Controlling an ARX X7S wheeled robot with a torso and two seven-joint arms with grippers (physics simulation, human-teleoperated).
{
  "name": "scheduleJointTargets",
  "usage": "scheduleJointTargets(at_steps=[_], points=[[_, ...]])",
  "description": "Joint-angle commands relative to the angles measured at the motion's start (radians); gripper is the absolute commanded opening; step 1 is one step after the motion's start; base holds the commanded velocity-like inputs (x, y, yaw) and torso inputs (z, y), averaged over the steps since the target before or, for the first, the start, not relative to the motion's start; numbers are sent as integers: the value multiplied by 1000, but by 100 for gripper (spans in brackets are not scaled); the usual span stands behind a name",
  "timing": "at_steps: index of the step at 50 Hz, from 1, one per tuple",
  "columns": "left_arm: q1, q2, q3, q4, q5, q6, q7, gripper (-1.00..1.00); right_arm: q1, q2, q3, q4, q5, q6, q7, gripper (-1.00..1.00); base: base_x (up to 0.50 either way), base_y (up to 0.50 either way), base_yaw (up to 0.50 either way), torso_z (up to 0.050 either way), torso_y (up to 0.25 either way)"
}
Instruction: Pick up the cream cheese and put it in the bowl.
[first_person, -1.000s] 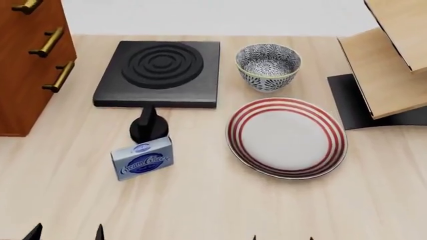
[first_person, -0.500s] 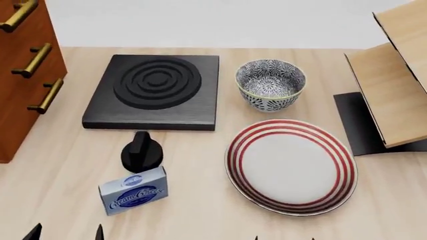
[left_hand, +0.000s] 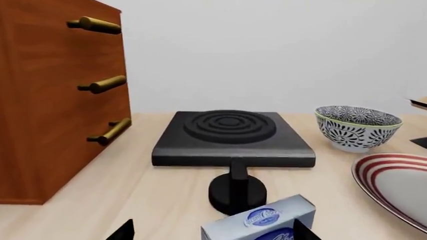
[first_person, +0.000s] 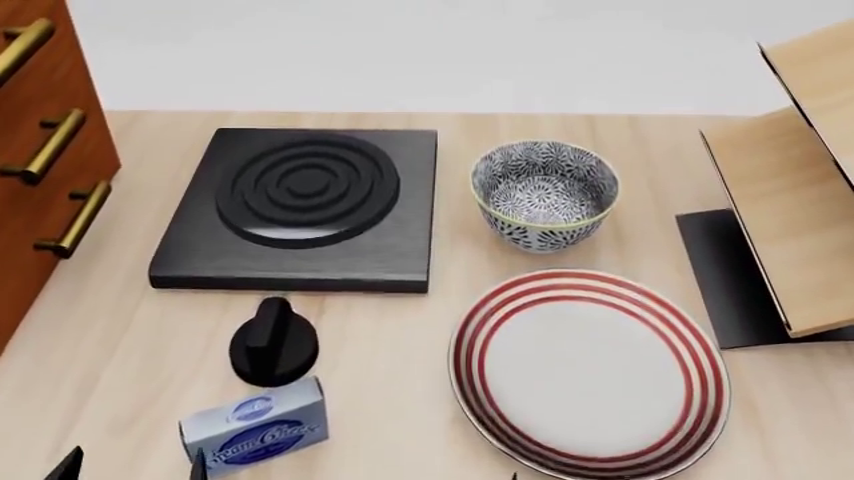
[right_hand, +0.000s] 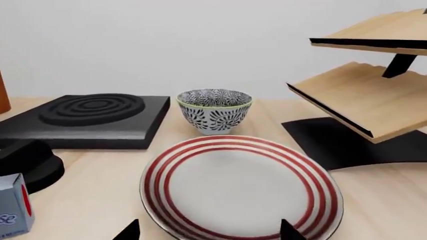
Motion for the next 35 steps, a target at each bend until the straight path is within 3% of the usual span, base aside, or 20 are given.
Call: scheduleJointTargets(at_steps=[1,35], points=[[-1,-5,7,-4,-4,6,-6,100,1,3,-5,2,7,-3,7,100,137,0,0,0,0],[-5,-20,25,-5,-15,9,-24,100,5,19,-20,5,25,-6,21,100,136,-34,0,0,0]])
